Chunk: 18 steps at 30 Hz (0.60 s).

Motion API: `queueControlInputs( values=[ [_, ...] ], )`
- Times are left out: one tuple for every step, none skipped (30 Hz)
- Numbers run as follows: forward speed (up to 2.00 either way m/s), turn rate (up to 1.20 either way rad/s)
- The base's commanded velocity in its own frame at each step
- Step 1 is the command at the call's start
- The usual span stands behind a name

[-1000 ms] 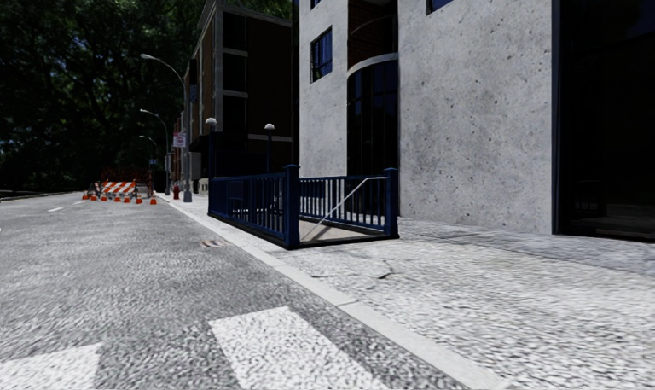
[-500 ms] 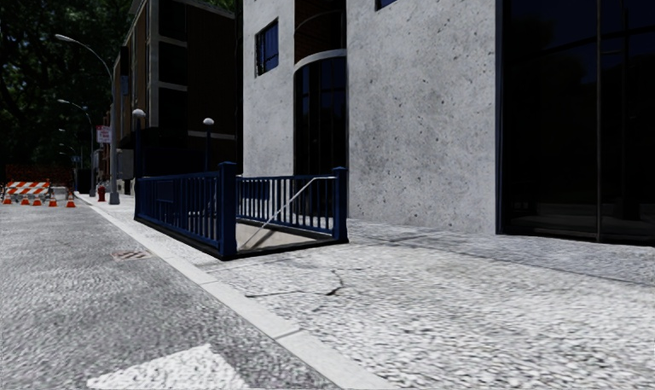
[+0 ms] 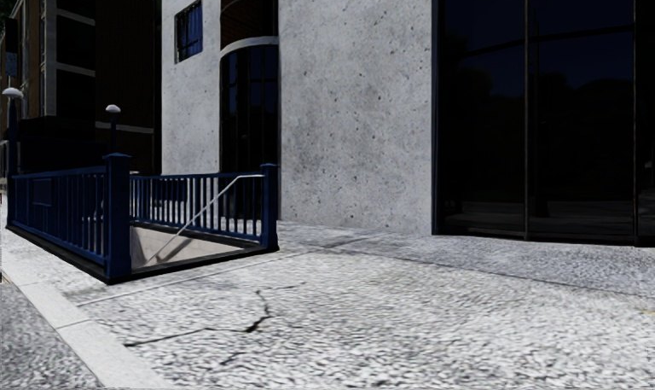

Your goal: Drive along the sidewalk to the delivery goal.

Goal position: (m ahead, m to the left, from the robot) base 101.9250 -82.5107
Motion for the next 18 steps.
queueControlInputs(
  values=[
    [0.98,-0.78],
    [0.98,-0.78],
    [0.98,-0.78],
    [0.98,-0.78],
    [0.97,-0.78],
    [0.97,-0.78],
    [0.97,-0.78],
    [0.96,-0.78],
    [0.96,-0.78],
    [0.96,-0.79],
    [0.96,-0.79],
    [0.95,-0.79],
    [0.94,-0.79],
    [0.94,-0.79],
    [0.94,-0.79],
    [0.94,-0.79],
    [0.94,-0.79],
    [0.94,-0.79]
  ],
)
